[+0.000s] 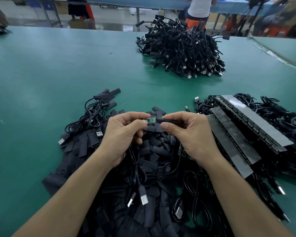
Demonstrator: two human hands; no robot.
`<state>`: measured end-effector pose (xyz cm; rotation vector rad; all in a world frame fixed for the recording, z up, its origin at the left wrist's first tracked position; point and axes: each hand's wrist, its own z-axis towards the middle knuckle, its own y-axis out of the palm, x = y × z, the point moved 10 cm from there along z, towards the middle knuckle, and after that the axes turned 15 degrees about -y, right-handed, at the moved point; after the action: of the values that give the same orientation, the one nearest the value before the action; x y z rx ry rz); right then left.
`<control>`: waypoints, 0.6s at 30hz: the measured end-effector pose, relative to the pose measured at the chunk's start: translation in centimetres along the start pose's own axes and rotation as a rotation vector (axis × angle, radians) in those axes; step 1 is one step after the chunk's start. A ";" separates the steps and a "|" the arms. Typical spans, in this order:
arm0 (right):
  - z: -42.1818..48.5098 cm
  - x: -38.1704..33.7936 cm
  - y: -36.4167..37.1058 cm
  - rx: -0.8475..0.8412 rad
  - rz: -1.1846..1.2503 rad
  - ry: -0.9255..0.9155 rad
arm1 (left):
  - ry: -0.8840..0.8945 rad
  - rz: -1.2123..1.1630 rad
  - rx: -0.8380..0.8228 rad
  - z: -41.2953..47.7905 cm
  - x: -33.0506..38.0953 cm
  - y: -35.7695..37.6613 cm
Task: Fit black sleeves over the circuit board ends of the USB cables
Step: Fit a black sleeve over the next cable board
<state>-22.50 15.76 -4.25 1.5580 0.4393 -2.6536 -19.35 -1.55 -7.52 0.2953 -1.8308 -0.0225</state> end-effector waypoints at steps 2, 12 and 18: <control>0.0 0.0 0.0 0.007 0.005 0.006 | 0.000 -0.003 0.002 0.0 0.0 0.0; -0.1 0.0 0.2 -0.024 -0.037 0.019 | 0.011 0.031 0.003 -0.2 0.2 0.1; -0.2 -0.1 0.1 -0.025 -0.021 0.019 | -0.005 0.023 -0.019 0.0 0.0 0.2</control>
<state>-22.28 15.74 -4.24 1.5813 0.4903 -2.6404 -19.37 -1.32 -7.52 0.2609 -1.8378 -0.0248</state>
